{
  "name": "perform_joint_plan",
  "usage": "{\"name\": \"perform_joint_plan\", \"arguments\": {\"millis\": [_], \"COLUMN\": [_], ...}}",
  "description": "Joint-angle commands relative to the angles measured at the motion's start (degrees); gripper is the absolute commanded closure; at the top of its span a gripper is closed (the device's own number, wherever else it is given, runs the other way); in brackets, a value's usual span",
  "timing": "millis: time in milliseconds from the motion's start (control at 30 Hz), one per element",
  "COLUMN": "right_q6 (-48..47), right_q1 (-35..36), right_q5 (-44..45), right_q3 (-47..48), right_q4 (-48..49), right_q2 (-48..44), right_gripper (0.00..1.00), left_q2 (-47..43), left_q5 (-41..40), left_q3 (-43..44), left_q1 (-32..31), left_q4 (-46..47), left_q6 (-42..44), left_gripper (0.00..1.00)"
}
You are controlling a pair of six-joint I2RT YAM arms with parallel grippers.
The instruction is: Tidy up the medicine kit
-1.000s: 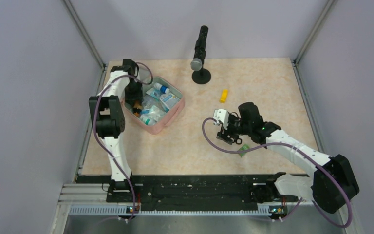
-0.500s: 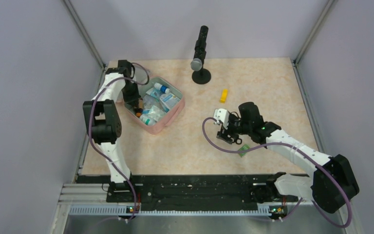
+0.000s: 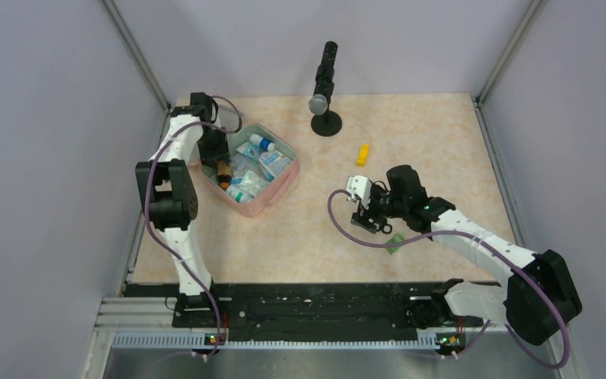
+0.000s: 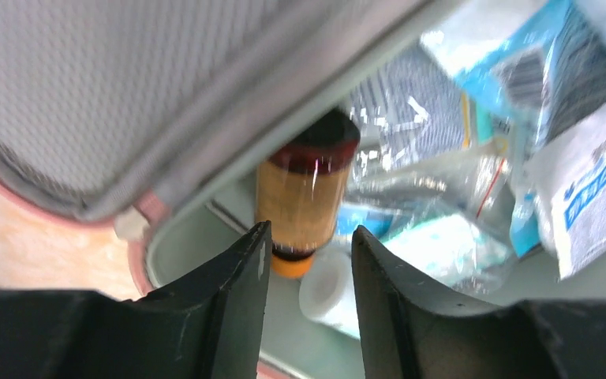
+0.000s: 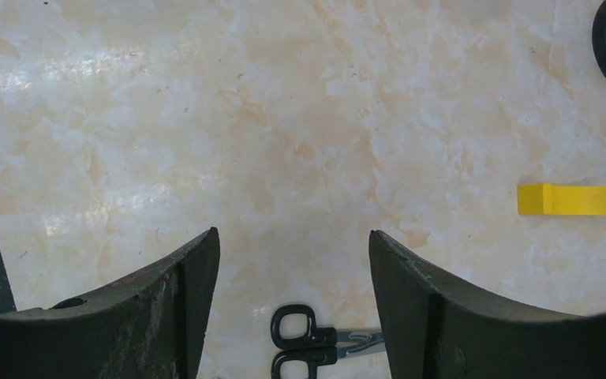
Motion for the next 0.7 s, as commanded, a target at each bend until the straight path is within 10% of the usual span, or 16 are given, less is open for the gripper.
{"name": "perform_joint_plan", "arguments": {"millis": [0,533,667], "right_q6": [0.9,0.7,1.2], "right_q1": [-0.4,-0.5,-0.5], "right_q5": [-1.1,-1.3,-1.4], "right_q3": [0.5,0.5,0.4], "right_q4": [1.8,1.8,2.2], "right_q2": [0.1,0.1,0.2], "right_gripper": [0.31,0.31,0.31], "left_q2": [4.4,6.0,5.5], "left_q5": [-1.6,-0.1,2.7], "left_q3": [6.2,2.5,1.6], "left_q1": [0.2,0.2,0.0], "left_q4": [3.3,3.5,3.2], "left_q6": [3.8,3.3,4.7], "left_gripper": [0.52,0.56,0.44]}}
